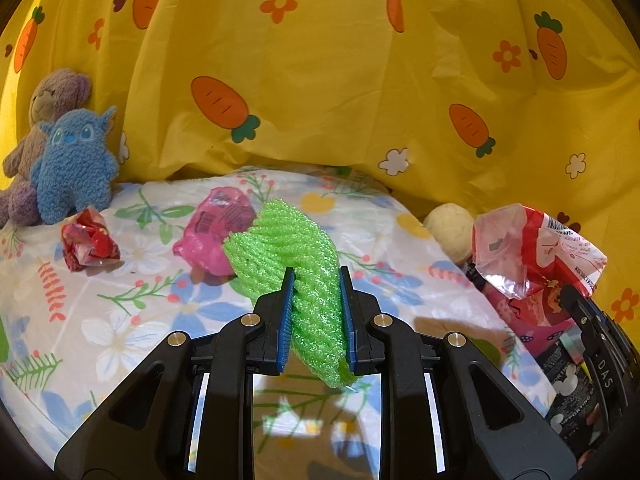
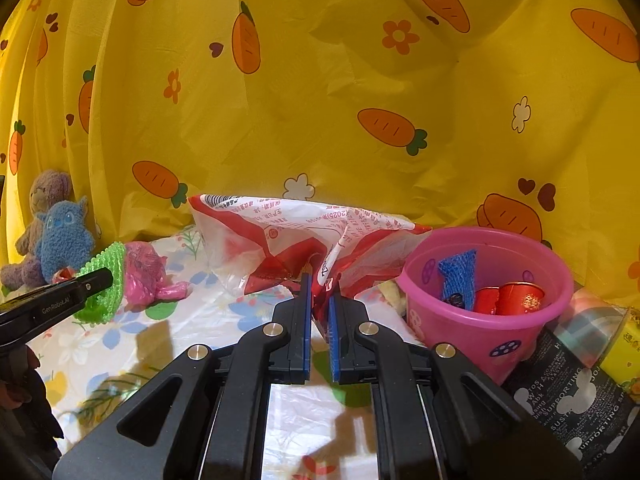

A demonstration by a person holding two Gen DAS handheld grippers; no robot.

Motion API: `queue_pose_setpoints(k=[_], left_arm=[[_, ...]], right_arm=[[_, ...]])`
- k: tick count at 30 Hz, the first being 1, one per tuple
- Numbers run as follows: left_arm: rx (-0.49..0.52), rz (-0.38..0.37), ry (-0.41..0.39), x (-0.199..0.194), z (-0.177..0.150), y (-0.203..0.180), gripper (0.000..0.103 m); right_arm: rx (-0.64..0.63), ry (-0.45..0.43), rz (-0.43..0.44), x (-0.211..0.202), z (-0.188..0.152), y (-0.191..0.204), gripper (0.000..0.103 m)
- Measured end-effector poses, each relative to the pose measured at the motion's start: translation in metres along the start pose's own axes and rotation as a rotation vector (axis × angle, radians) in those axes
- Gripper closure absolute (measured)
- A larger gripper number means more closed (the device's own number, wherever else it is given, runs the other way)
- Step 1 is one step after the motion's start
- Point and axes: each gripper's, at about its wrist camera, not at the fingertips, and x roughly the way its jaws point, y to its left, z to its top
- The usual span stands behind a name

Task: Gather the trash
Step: 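Carry the green net and red-white wrapper over the pink bucket with both tools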

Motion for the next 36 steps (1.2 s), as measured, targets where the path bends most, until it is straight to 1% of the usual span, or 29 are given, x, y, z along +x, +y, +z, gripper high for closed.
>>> queue_pose_setpoints(k=[4,8,15,19,22,25,27,28,32,36], left_arm=[[0.041,-0.057,-0.005,-0.001,0.005,-0.031,0.083],[0.097,-0.120,-0.017,0.002,0.012,-0.069,0.083],[0.158,-0.289,-0.025,0.015,0.031,-0.140,0.083],[0.202,-0.399,-0.018,0.031,0.034,-0.179,0.083],[0.217,-0.486,-0.001,0.047,0.032,-0.201,0.083],[0.232,-0.539,0.016,0.061,0.029,-0.217,0.083],[0.234,-0.594,0.030,0.069,0.027,-0.226,0.083],[0.234,-0.607,0.035,0.073,0.026,-0.230,0.083],[0.266,-0.610,0.049,0.086,0.020,-0.246,0.082],[0.271,-0.620,0.073,0.094,0.014,-0.252,0.081]], right_arm=[[0.017,-0.018,-0.031,-0.007,0.005,-0.017,0.095],[0.026,-0.043,-0.085,-0.012,0.011,-0.036,0.095],[0.073,-0.080,-0.215,-0.015,0.030,-0.084,0.095],[0.109,-0.083,-0.279,-0.010,0.036,-0.113,0.095],[0.132,-0.081,-0.321,-0.005,0.039,-0.131,0.095],[0.153,-0.077,-0.346,0.001,0.039,-0.144,0.095],[0.159,-0.074,-0.360,0.005,0.039,-0.151,0.095],[0.163,-0.070,-0.365,0.007,0.039,-0.155,0.095],[0.174,-0.053,-0.376,0.016,0.037,-0.163,0.095],[0.171,-0.039,-0.378,0.022,0.035,-0.168,0.095]])
